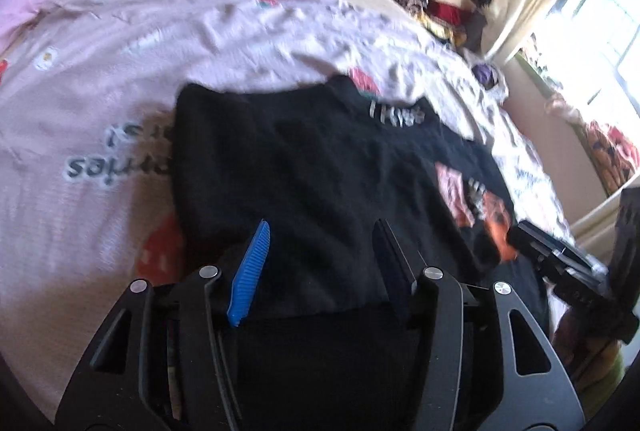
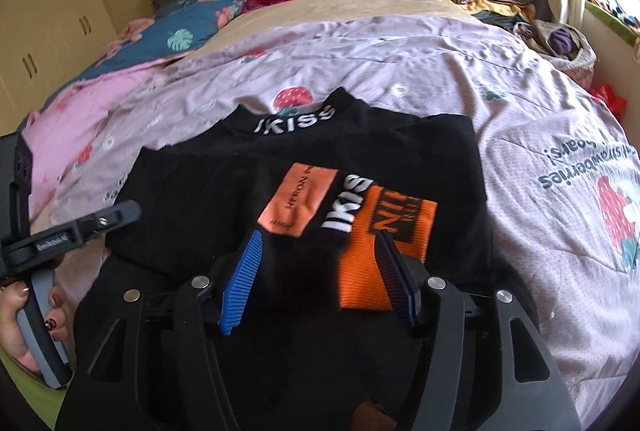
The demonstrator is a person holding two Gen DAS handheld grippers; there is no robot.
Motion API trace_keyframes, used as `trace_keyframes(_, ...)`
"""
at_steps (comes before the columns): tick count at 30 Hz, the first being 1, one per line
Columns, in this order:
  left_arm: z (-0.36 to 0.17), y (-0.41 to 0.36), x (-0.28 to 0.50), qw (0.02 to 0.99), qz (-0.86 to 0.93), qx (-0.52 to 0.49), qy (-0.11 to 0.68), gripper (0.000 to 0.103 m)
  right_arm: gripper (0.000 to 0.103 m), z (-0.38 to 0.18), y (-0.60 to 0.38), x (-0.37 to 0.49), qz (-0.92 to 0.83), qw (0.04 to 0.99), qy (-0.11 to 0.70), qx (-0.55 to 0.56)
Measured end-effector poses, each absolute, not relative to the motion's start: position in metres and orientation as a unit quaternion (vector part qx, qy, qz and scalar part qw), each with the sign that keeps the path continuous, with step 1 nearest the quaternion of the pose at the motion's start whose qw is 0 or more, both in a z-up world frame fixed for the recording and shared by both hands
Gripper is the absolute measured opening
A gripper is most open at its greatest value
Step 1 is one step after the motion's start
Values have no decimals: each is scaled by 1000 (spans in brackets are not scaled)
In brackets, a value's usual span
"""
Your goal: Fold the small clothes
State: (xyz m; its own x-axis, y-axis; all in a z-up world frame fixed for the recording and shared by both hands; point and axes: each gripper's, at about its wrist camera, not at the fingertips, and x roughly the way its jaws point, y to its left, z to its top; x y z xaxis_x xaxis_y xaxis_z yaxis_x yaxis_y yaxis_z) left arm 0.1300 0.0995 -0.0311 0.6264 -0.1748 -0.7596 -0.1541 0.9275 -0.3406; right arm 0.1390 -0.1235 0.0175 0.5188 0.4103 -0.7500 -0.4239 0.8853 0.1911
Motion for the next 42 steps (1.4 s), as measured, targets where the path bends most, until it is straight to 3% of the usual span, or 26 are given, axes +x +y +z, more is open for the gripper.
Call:
trace_keyframes(7,-48,98,129,876,1,-163,454,47,59,16,-107,135,250,865,435,-22)
trace_keyframes(11,-48,102,127,874,-4,-179,452,47,77,3,-96,141,237,853,462,-46)
trace_keyframes(13,-46,102,126,875,-4,-179,451,47,79,-20,-96,148,207,834,508,-60)
trace_keyframes(20,-43,96,125,876,-1,-168,451,53,84,-20,-105,136,211,843,493,-31)
trace_keyframes(21,-42,95,124,877,-2,-168,451,55,87,-18,-109,134,210,845,491,-19)
trace_keyframes(22,-41,94,123,877,-3,-167,450,55,96,-16,-114,133,205,848,489,-6)
trace_keyframes(23,-40,93,122,877,-2,-166,450,56,97,-12,-120,130,200,853,482,11)
trace_keyframes(28,-37,91,118,878,-4,-165,449,63,98,3,-137,119,201,862,463,46)
trace_keyframes(33,-29,89,113,880,-13,-179,440,87,98,17,-142,111,201,873,440,54)
trace_keyframes(37,-22,88,110,883,-7,-174,435,93,98,25,-147,106,201,876,433,62)
trace_keyframes(42,-13,92,105,889,0,-184,420,93,98,32,-151,99,199,881,425,64)
